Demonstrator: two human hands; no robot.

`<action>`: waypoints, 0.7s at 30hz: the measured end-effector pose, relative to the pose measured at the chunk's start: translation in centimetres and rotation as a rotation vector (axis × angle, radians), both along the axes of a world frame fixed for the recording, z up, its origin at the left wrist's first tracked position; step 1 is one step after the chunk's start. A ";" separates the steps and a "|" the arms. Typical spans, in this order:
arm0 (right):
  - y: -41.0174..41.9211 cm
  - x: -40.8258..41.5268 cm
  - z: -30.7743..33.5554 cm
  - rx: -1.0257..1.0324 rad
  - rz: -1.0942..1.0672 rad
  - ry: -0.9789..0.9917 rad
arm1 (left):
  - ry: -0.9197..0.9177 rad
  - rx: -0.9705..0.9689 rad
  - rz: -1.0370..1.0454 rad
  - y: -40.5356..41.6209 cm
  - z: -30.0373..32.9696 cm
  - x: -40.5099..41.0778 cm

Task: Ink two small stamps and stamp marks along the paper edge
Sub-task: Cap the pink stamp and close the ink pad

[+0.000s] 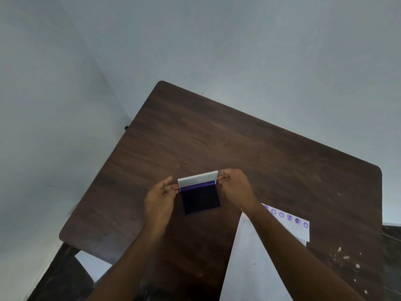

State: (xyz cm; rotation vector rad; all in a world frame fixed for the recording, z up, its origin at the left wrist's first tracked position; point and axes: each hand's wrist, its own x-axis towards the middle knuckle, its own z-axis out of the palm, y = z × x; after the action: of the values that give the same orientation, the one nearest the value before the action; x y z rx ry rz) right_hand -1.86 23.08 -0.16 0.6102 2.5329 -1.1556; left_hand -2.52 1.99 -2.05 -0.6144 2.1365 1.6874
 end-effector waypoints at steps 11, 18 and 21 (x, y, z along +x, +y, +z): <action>-0.6 2.6 -1.2 0.157 0.037 -0.139 | 0.032 -0.091 -0.041 -0.1 -1.2 3.4; -1.2 2.4 -2.1 0.267 0.083 -0.215 | 0.186 -0.355 -0.348 -0.8 -1.9 3.0; -1.7 2.2 -1.9 0.310 0.115 -0.164 | 0.212 -0.412 -0.413 -0.4 -1.2 2.3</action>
State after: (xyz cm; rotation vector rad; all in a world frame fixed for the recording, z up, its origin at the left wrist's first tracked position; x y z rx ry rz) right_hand 0.38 21.33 -2.07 0.5938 2.5835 -0.6509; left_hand -0.22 1.60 -3.29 -0.0758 2.5670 1.1437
